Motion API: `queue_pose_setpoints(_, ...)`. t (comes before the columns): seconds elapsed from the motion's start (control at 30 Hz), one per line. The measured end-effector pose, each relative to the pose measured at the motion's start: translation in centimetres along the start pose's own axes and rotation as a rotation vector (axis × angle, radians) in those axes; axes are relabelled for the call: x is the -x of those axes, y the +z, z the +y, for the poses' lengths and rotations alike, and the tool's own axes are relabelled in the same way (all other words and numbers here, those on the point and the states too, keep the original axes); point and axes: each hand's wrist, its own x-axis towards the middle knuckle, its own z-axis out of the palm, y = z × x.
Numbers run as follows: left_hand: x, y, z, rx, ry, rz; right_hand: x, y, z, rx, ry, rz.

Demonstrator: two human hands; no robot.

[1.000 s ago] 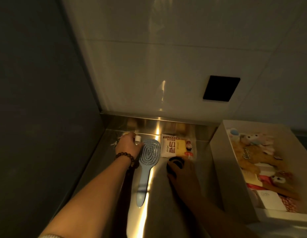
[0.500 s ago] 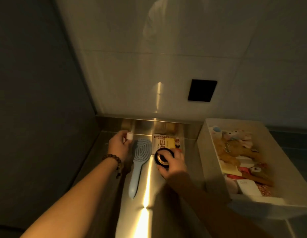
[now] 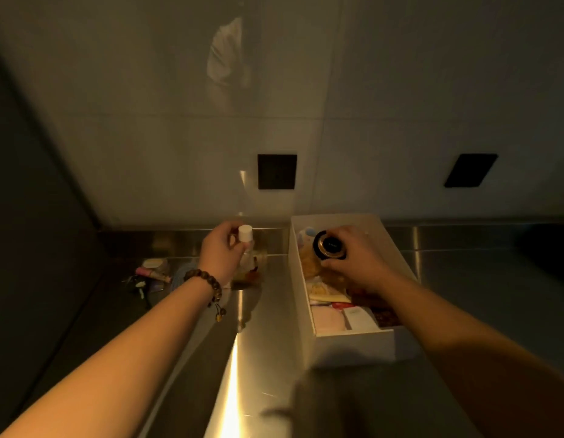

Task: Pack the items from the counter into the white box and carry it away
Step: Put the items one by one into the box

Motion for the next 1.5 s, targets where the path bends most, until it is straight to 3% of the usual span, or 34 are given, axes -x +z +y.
queue_pose_setpoints(0.23, 0.9, 3.4, 1.5, -0.031, -0.017, -0.014, 1.3, 4.5, 3.8, 0.109, -0.097, -0.389)
queue_pose_setpoints(0.33, 1.0, 3.7, 2.2, -0.045, 0.008, -0.011, 0.6, 6.7, 4.1, 0.239, -0.143, -0.414)
queue_pose_setpoints(0.5, 1.3, 3.9, 3.2, -0.064, 0.041, -0.066, 0.1, 7.7, 4.1, 0.212, -0.139, -0.460)
queue_pose_setpoints(0.57, 1.4, 4.0, 3.7, -0.050, 0.048, -0.090, -0.3, 6.2, 3.5, -0.003, -0.099, -0.455)
queue_pose_setpoints(0.7, 1.4, 4.8, 5.8, 0.045, 0.083, -0.155, -1.0, 0.8, 0.6, -0.336, -0.089, -0.286)
queue_pose_setpoints(0.93, 1.6, 8.7, 9.8, 0.139, 0.157, -0.262, -0.3, -4.1, 0.8, -0.481, -0.095, -0.191)
queue_pose_setpoints(1.0, 1.6, 9.4, 9.9, 0.134, 0.167, -0.284, -0.1, -4.6, 2.4, -0.426, -0.078, -0.171)
queue_pose_setpoints(1.1, 1.6, 9.6, 9.1, 0.087, 0.182, -0.280, -0.2, -4.8, 5.3, -0.127, -0.037, -0.132)
queue_pose_setpoints(1.27, 1.1, 9.0, 7.1, 0.044, 0.152, -0.262, -0.7, -2.9, 7.3, 0.333, 0.093, -0.303)
queue_pose_setpoints(1.4, 0.4, 8.7, 6.6, 0.057, 0.149, -0.239, -1.5, -0.8, 7.5, 0.428, 0.172, -0.290)
queue_pose_setpoints(1.5, 0.1, 8.5, 6.5, 0.091, 0.129, -0.231, -1.5, 0.5, 8.6, 0.219, 0.082, -0.120)
